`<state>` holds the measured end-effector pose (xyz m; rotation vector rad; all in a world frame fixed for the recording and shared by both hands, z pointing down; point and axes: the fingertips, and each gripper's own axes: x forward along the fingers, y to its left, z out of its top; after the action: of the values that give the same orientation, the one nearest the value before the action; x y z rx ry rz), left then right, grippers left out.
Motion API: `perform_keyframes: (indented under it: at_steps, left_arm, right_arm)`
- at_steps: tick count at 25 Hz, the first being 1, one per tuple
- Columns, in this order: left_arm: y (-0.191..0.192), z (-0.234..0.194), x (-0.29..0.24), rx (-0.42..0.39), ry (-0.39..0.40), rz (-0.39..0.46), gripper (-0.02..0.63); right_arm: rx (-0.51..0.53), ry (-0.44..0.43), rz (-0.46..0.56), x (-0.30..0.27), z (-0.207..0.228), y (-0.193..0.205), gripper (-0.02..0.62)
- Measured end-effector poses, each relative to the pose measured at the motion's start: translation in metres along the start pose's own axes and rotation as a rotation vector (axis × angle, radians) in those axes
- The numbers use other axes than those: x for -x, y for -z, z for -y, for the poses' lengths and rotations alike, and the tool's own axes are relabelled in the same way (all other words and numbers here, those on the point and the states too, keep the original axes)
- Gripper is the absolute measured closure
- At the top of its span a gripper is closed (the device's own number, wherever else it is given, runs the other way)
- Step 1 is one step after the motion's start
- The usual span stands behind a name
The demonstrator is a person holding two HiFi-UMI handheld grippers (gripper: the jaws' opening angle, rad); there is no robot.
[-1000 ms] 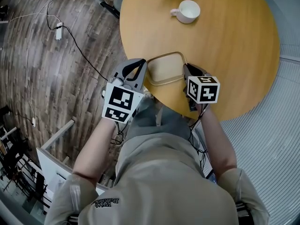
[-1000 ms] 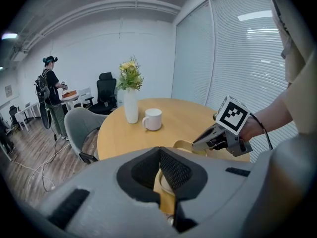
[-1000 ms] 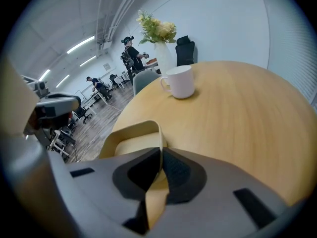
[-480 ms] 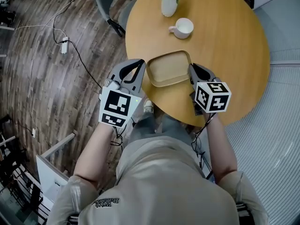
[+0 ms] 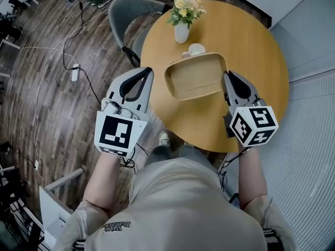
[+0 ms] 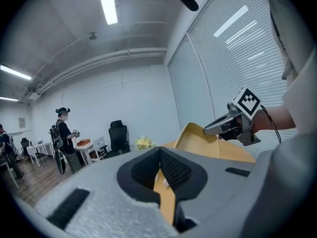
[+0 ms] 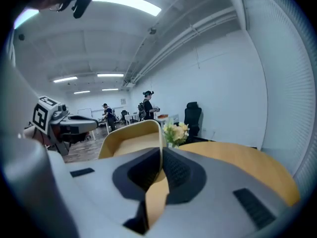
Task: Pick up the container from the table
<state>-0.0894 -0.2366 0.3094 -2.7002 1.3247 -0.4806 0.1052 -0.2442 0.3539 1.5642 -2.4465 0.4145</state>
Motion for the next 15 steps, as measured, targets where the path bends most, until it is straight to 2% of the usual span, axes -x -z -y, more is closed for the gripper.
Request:
perform_keyframes:
  at_steps: [6,11,15]
  left_arm:
    - [-0.054,-0.004,0.027,-0.001,-0.041,0.093,0.584]
    - [-0.078,-0.004,0.046,-0.029,-0.052,0.138,0.584]
    - [-0.085,-0.005,0.058,-0.032,-0.061,0.151,0.584]
  right_arm:
    - [0.046,0.046,0.155,0.054,-0.003,-0.061,0.558]
    - [0.032,0.023,0.245,0.091,-0.012,-0.097,0.558]
    - [0.088,0.041,0.31,0.115,-0.019,-0.117,0.558]
